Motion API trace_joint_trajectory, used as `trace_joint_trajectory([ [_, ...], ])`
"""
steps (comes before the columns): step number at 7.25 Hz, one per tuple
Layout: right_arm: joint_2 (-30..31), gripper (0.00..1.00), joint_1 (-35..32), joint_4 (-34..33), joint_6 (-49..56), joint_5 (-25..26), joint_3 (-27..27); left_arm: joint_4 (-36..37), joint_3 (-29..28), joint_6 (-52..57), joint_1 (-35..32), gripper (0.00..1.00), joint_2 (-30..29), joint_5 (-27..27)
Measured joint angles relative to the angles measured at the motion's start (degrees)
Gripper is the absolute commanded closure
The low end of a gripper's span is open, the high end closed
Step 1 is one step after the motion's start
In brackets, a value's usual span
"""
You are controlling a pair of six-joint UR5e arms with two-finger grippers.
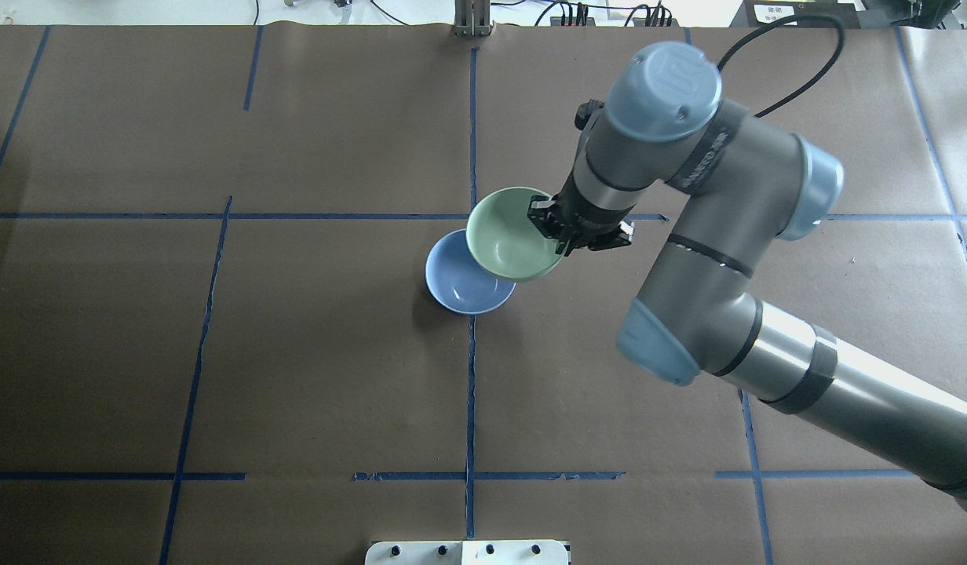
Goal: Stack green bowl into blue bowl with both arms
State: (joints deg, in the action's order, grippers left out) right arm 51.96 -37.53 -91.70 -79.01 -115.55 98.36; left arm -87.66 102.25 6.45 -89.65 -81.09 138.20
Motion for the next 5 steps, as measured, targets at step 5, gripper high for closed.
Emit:
trace_joint_trajectory([
  [5,-4.0,0.99,5.7,6.8,-5.3,6.0,-9.5,0.0,-0.3,-1.0,0.0,0.00,-0.3,0.0],
])
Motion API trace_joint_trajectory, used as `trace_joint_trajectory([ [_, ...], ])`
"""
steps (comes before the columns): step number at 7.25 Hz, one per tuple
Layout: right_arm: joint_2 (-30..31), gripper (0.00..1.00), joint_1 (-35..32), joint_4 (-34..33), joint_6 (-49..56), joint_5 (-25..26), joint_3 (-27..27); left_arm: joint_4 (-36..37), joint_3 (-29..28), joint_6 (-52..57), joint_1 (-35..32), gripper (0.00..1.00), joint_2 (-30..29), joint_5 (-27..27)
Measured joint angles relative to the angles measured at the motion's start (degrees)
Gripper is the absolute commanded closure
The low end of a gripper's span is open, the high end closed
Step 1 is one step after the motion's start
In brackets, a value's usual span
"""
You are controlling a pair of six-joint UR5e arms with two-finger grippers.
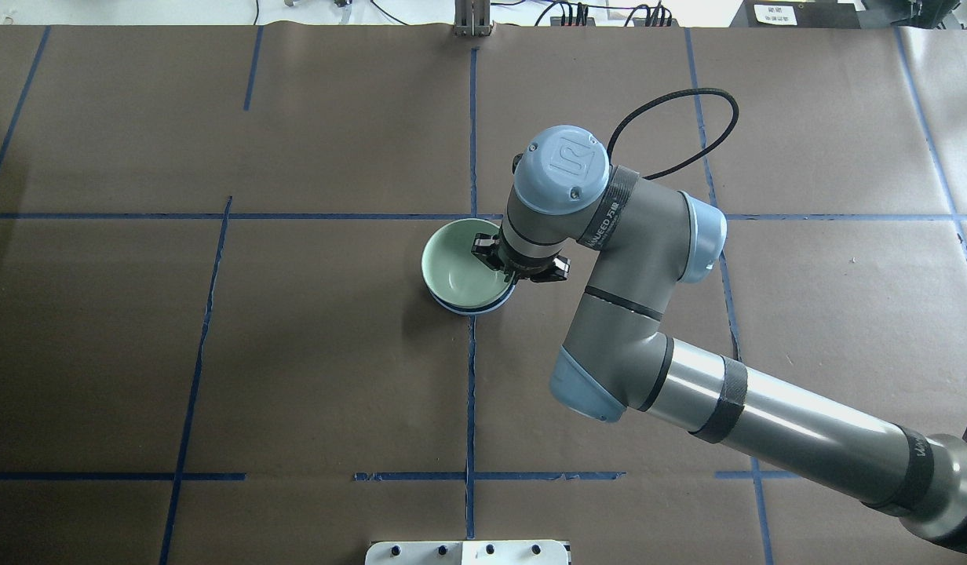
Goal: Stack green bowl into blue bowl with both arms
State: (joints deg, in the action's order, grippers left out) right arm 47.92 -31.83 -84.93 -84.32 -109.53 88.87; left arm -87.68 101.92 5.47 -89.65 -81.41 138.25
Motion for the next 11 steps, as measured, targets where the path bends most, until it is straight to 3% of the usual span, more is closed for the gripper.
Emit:
trace_joint_trajectory([
  [2,0.0,0.96,0.2,0.2,-0.4,0.4,-0.8,0.0,-0.2,-0.7,0.0,0.00,-0.2,0.0],
  [4,0.0,0.00,0.3,0.2,-0.5,0.8,-1.0,0.0,-0.4,-0.9,0.0,0.00,-0.3,0.0],
  [7,0.0,0.00,-1.9,-0.3,4.3,0.5,-0.5,0.0,-0.7,-0.8,0.0,0.00,-0.3,-0.1],
  [9,1.9,0.00,-10.7,-1.6,14.6,-8.8,-0.3,0.0,-0.9,-0.5,0.0,0.00,-0.4,-0.4],
  [11,7.4,0.00,-23.1,-7.0,35.8,-16.7,0.5,0.0,-0.9,-0.3,0.1,0.00,-0.2,-0.7],
])
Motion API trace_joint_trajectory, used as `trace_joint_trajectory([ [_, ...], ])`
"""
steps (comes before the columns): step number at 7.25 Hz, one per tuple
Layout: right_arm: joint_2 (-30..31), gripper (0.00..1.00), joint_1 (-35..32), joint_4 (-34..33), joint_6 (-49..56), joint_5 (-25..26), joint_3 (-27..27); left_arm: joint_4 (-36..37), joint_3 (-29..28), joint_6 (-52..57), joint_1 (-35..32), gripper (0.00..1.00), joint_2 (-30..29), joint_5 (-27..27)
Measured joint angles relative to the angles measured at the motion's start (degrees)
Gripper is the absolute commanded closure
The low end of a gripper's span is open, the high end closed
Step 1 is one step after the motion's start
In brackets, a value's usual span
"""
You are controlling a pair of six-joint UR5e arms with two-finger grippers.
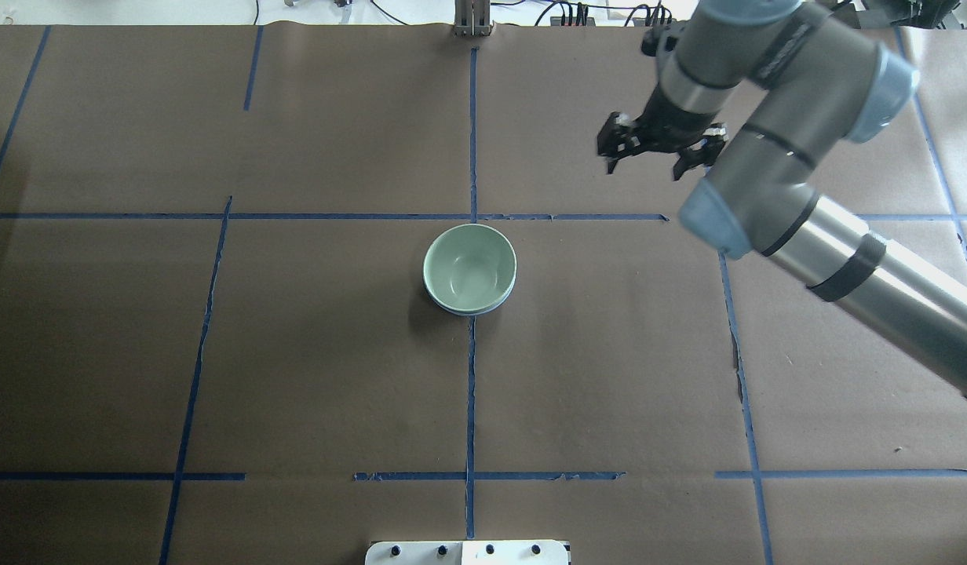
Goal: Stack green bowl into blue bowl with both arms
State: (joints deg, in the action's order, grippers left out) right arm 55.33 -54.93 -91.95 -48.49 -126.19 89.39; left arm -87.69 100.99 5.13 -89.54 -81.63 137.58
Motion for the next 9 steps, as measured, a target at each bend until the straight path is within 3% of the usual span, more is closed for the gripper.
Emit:
trace_joint_trajectory([
  [3,14.4,0.00,-17.6,-7.4,36.9,-3.0,4.0,0.1,-0.8,0.0,0.3,0.00,0.2,-1.4],
  [5,23.4,0.00,-27.0,-8.4,54.7,-5.0,4.3,0.2,-1.5,0.0,0.6,0.00,0.6,-1.4],
  [7,32.6,0.00,-31.9,-6.3,63.2,-5.2,4.3,0.5,-1.1,0.0,0.6,0.00,0.8,-1.7],
  [9,40.1,0.00,-33.4,0.3,61.7,-5.1,4.5,0.1,-0.7,0.0,0.6,0.00,0.4,-1.8],
])
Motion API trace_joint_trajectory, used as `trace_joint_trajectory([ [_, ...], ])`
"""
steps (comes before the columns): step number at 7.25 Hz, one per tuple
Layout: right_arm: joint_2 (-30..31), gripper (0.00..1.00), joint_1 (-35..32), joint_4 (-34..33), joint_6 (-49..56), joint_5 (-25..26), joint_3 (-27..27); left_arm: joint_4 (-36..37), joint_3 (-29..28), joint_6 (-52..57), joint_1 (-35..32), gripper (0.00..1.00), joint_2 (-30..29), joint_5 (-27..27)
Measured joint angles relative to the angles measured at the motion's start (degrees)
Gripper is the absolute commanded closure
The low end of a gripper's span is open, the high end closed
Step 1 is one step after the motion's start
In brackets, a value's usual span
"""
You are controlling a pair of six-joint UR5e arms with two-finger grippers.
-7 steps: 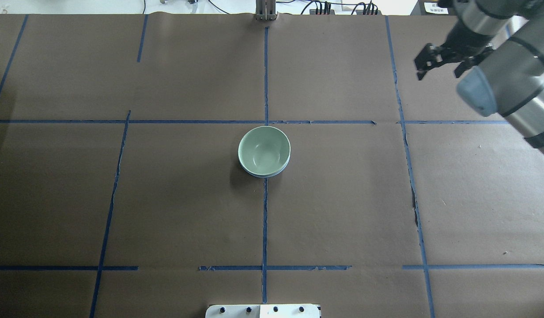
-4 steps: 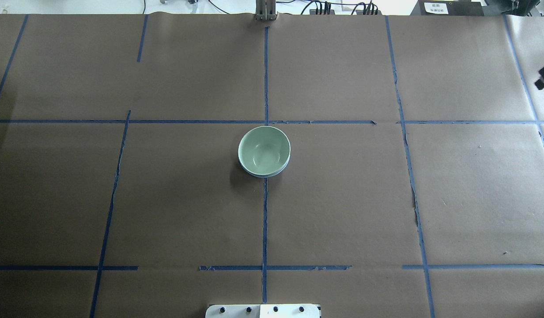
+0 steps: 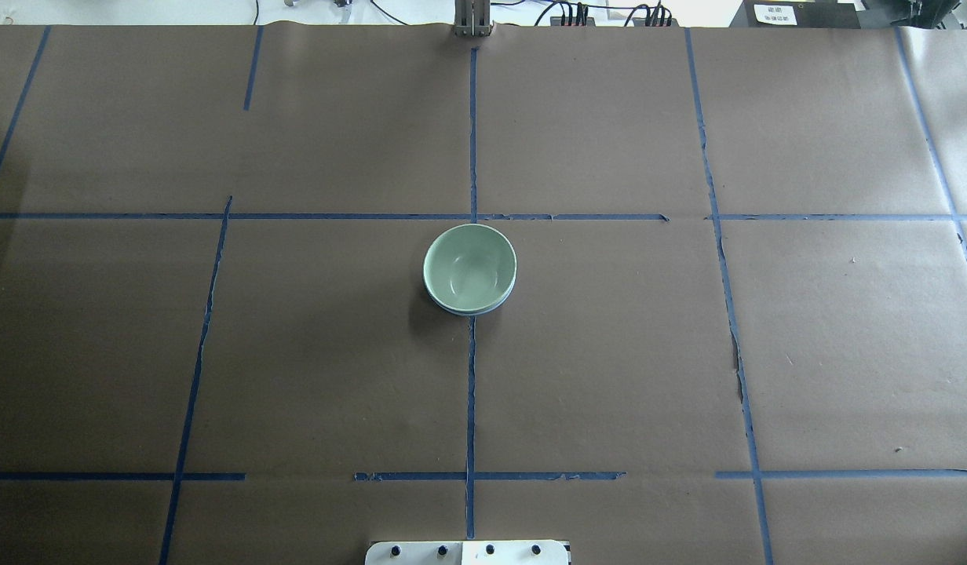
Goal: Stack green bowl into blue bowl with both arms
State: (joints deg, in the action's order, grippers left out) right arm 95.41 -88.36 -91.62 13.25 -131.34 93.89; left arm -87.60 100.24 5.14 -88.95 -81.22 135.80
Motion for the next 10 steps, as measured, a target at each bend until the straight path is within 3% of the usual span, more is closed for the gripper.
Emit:
trace_joint_trajectory([
  [3,2.1,0.00,-0.1,4.1,-4.1,-0.2,0.0,-0.1,0.3,0.0,0.0,0.00,0.0,0.0],
  [10,1.5,0.00,0.7,4.5,-4.4,-0.4,0.0,-0.1,0.6,0.0,0.0,0.00,0.6,0.0],
])
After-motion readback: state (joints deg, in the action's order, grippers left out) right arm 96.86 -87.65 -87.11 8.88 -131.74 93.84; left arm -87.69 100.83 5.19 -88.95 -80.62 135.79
